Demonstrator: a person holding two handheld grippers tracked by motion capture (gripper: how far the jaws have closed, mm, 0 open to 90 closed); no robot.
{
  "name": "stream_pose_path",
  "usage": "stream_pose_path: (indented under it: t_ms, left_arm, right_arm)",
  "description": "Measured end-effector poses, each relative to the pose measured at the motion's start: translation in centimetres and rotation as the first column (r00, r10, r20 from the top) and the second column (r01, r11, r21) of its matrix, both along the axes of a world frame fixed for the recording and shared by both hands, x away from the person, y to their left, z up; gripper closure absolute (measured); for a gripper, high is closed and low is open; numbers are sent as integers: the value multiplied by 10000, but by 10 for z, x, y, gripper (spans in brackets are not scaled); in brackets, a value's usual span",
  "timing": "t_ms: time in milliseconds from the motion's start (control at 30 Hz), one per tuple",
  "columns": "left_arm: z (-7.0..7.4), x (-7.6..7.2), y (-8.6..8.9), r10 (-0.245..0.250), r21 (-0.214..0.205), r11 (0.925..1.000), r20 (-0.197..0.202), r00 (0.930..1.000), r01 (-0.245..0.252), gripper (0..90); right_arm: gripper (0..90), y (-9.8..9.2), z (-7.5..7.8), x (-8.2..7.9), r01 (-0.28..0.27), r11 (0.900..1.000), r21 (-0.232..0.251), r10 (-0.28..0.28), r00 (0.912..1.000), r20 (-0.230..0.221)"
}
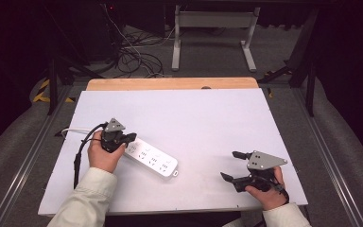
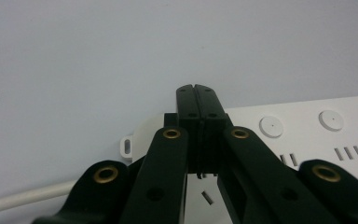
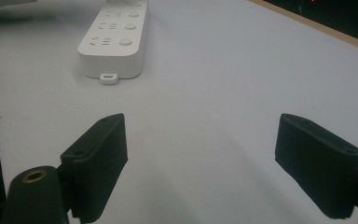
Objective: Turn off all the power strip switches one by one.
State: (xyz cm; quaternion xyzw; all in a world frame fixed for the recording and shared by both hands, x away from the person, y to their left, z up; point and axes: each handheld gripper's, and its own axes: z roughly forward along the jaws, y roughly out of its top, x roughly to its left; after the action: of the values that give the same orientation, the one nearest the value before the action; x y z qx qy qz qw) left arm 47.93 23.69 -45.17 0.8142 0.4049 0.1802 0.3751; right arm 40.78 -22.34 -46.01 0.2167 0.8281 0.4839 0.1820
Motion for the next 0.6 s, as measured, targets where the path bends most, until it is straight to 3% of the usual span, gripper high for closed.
stream_pose_path:
  t_ms: [500,600]
  left_arm:
    - [-8,2,-5,-328,219,9992,-349,9989,336,900]
    - [-9,3,-6,-421,104,9990,-425,9982,426,900]
  right_arm:
    - [177,0,0,0,-8,10000,-12,8,10000,0]
    - [176,0,0,0,-11,10000,-18,11,10000,7]
